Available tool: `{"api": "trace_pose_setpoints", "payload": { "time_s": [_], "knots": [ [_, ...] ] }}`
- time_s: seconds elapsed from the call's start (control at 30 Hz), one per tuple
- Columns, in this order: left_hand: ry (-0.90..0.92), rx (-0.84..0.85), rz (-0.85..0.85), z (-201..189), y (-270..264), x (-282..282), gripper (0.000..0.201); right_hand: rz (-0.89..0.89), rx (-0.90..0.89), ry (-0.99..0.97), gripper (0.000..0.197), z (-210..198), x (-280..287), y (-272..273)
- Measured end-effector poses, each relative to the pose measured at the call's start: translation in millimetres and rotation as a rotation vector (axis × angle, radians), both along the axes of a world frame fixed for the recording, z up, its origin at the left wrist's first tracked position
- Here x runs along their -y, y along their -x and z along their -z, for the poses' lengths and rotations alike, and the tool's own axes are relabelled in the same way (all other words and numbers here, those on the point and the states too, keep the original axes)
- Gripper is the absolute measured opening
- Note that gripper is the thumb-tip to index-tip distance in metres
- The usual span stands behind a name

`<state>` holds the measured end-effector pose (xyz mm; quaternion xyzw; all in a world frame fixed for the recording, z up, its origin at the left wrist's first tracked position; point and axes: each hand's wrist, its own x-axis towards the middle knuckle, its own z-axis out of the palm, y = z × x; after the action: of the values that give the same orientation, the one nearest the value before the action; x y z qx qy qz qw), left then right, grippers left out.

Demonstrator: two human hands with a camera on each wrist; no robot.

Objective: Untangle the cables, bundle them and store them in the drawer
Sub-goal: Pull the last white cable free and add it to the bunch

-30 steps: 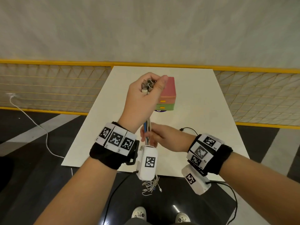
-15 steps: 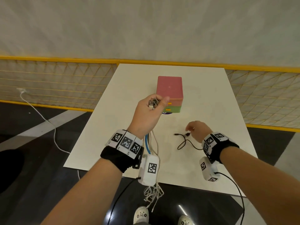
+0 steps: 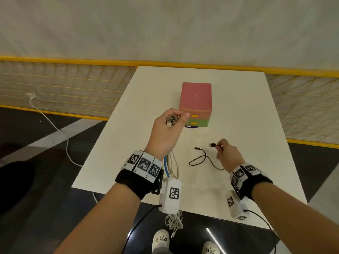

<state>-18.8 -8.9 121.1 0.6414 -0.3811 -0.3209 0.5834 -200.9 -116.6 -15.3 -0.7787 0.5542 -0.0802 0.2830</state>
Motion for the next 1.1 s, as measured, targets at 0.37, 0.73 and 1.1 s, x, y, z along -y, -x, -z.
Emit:
{"api": "trace_pose_setpoints", "payload": {
  "time_s": [0.37, 0.73, 1.1],
  "knots": [
    [-0.016, -0.142, 0.115, -22, 45, 13, 0.023, -0.152, 0.785, 0.172, 0.019, -128, -79, -31],
    [0.314, -0.142, -0.027, -82, 11, 7, 0.021, -0.373, 0.588, -0.063, 0.027, -64, -97, -6],
    [0.242, 0.171, 0.169, -85, 8, -4, 0.011, -0.474, 0.736, -0.105, 0.071, -161, -76, -44]
  ]
}}
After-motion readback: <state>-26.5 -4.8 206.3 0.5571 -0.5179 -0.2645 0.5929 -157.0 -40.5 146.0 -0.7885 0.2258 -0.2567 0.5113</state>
